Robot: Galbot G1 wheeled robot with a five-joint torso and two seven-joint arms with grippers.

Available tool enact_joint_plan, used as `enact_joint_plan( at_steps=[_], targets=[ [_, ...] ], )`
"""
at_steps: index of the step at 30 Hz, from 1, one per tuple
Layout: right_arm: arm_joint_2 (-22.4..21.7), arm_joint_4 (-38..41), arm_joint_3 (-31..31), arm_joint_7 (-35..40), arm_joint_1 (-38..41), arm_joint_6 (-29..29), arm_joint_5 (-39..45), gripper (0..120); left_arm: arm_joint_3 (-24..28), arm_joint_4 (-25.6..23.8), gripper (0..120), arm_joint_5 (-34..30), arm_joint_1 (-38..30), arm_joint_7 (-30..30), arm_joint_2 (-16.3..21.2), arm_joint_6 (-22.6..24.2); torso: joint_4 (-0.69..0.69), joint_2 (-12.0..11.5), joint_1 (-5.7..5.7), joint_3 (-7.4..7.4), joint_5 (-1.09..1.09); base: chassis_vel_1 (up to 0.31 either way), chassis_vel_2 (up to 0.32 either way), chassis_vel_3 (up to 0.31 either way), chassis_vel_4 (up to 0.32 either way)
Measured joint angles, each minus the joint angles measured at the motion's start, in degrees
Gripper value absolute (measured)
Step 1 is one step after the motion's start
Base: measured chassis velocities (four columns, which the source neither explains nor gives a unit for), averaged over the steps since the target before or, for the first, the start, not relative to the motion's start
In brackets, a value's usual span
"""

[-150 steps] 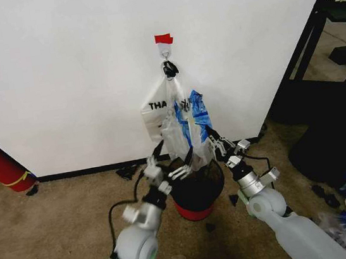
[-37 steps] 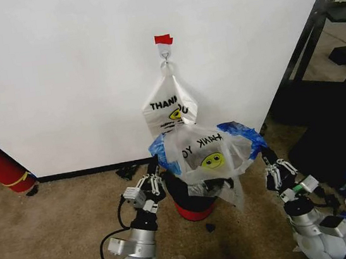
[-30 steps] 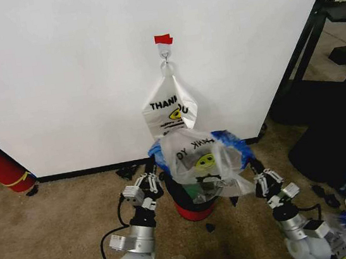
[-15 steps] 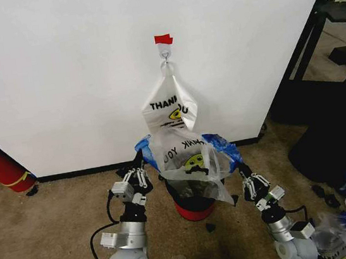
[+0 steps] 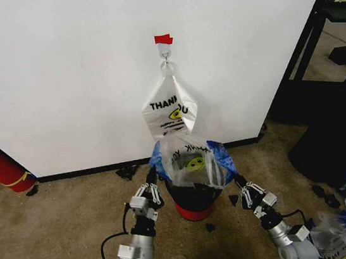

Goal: Pick up the garbage bag from the wall and place it over the trash bin.

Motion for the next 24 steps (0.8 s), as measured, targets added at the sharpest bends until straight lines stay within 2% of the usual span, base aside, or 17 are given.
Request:
enact_joint_plan(
  at_steps=[3, 9, 13, 17, 24],
  targets=[
    [-2.05, 1.66, -0.77, 1.45, -1.9, -0.28, 0.11, 0, 0.33, -0.85, 0, 0.5, 1.94, -0.11, 1.25, 0.32, 0.01, 0.0, 0.0, 0.0, 0.01, 0.0, 0.0, 0.0, 0.0],
    [-10.81, 7.23, -1.36, 3.56, -10.63, -1.72, 2.94, 0, 0.4, -2.81, 0, 5.06, 5.89, -1.26, 4.81, 0.91, -0.01, 0.0, 0.0, 0.0, -0.02, 0.0, 0.0, 0.0, 0.0],
    [-12.72, 8.73, -0.44, 3.51, -14.42, -1.66, 4.43, 0, -0.41, -3.15, 0, 7.36, 5.96, -2.37, 5.62, 1.38, -0.01, 0.0, -0.01, -0.01, -0.02, 0.0, 0.0, 0.0, 0.0],
    [-11.51, 6.74, 0.07, 3.45, -14.42, -0.97, 4.55, 0, -0.47, -1.54, 0, 9.64, 5.26, -4.19, 5.59, 2.62, 0.01, 0.0, -0.01, -0.01, -0.01, 0.0, 0.0, 0.0, 0.0],
    [-6.45, -1.0, -1.43, 2.9, -9.48, -0.35, 4.38, 0, -0.27, 4.4, 0, 13.9, 3.03, -9.83, 4.13, 6.4, 0.01, 0.0, -0.01, 0.0, 0.0, 0.0, 0.0, 0.0, 0.0]
  ],
)
